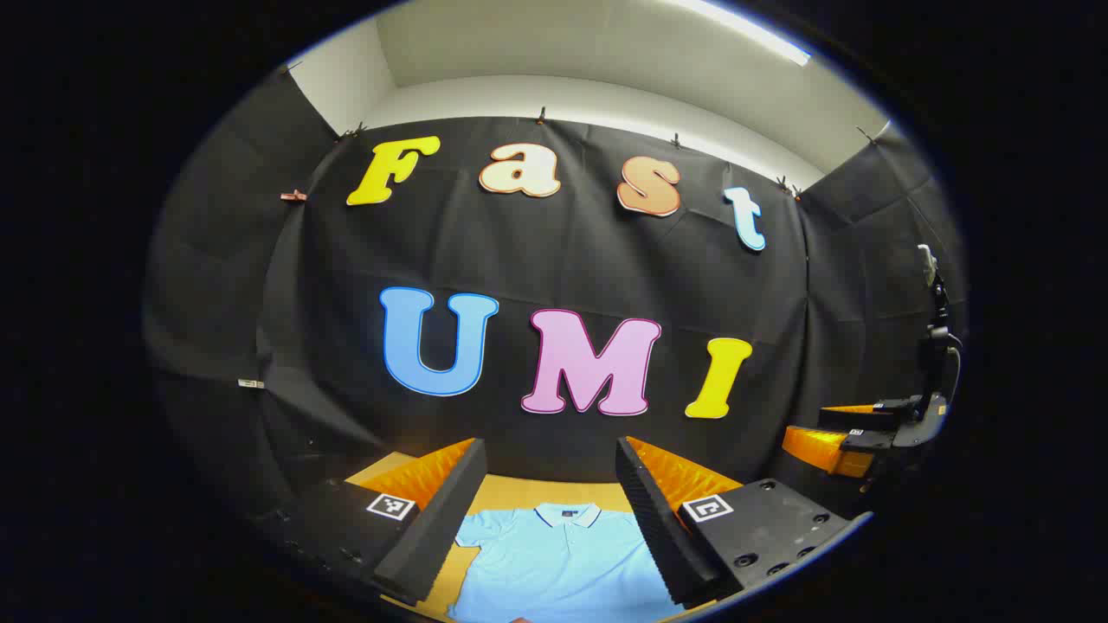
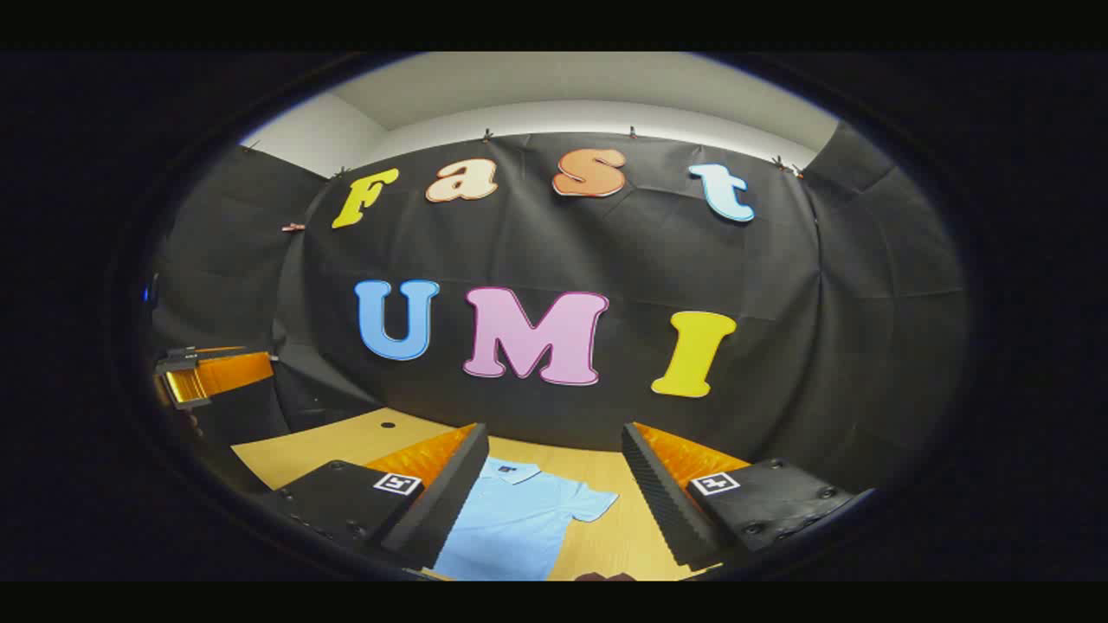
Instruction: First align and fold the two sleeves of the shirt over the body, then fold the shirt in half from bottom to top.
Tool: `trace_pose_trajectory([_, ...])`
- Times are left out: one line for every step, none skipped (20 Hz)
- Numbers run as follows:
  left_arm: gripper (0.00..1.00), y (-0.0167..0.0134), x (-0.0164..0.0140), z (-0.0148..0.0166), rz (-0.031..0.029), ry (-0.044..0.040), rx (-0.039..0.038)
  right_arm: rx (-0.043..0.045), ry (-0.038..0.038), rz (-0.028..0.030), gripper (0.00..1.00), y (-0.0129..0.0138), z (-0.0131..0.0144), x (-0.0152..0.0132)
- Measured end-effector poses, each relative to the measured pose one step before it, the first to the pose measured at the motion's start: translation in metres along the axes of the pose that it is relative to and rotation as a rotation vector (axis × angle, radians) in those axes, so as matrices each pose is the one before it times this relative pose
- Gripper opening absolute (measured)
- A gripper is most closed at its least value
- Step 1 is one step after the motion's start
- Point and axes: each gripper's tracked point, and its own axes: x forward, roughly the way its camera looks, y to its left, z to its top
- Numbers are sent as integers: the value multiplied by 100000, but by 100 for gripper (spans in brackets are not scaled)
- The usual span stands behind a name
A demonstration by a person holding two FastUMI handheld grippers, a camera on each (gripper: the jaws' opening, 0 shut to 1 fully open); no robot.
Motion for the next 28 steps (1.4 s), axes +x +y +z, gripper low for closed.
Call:
trace_pose_trajectory([96,76,-20,297,-549,-854,320,-551,446,-640,97,19,-182,-105])
trace_pose_trajectory([96,-3,5,44,-650,-6,-295,-145,245,-1193,97,-116,-192,-45])
trace_pose_trajectory([96,167,-1,-351,-804,1188,-189,603,-175,-1453,97,-99,-103,49])
trace_pose_trajectory([96,233,-6,-294,-68,1157,371,1020,-14,-684,97,155,50,-16])
trace_pose_trajectory([96,462,73,-279,228,838,606,1365,-37,-180,97,284,5,29])
trace_pose_trajectory([96,367,130,-95,159,421,413,1113,-245,-386,97,252,79,-9])
trace_pose_trajectory([96,365,37,-51,267,201,-422,672,-454,-285,97,163,233,45])
trace_pose_trajectory([96,178,38,166,-186,-286,-795,184,-423,-86,97,200,8,-24])
trace_pose_trajectory([96,142,-107,187,-294,-298,-428,-208,-106,-189,96,204,82,74])
trace_pose_trajectory([96,252,30,168,-123,-187,227,-167,366,-431,97,-45,-17,79])
trace_pose_trajectory([96,267,-3,-97,-349,180,1083,-31,423,-307,97,-53,11,143])
trace_pose_trajectory([96,499,77,-70,245,467,1159,254,146,-588,97,-103,90,99])
trace_pose_trajectory([96,841,46,-61,1575,491,202,333,-251,-988,97,-192,147,65])
trace_pose_trajectory([96,672,-10,115,885,146,-794,391,-100,-766,96,-101,142,83])
trace_pose_trajectory([96,209,-51,216,205,-94,-1085,395,-268,-432,97,-39,74,37])
trace_pose_trajectory([96,371,53,214,467,-92,-660,187,-216,-211,97,21,-6,47])
trace_pose_trajectory([96,453,-46,103,561,-269,-8,-15,-284,-216,97,43,85,23])
trace_pose_trajectory([96,245,-84,92,-66,-100,676,301,-615,7,96,76,120,-54])
trace_pose_trajectory([96,76,-128,13,-381,0,1362,31,-804,507,96,241,221,-69])
trace_pose_trajectory([96,165,-1,163,-18,-356,1536,-1243,-136,91,96,189,-81,79])
trace_pose_trajectory([96,-10,77,265,-943,-532,446,-2736,373,-899,96,-82,-245,170])
trace_pose_trajectory([96,-516,-9,498,-2097,-1301,-1440,-3370,-501,-1111,97,-205,60,109])
trace_pose_trajectory([96,-816,-50,379,-2330,-770,-2429,-2903,-630,186,96,183,288,116])
trace_pose_trajectory([96,-240,-11,163,-981,-246,-1862,-965,203,744,96,363,-28,152])
trace_pose_trajectory([96,254,125,34,56,-161,-1462,-91,503,1097,95,419,-8,192])
trace_pose_trajectory([96,341,140,64,363,23,-608,275,328,1048,95,397,59,204])
trace_pose_trajectory([96,69,119,-84,-319,128,-144,-90,424,868,97,217,-51,318])
trace_pose_trajectory([96,69,187,22,-1071,191,-188,-217,-246,612,95,163,50,513])
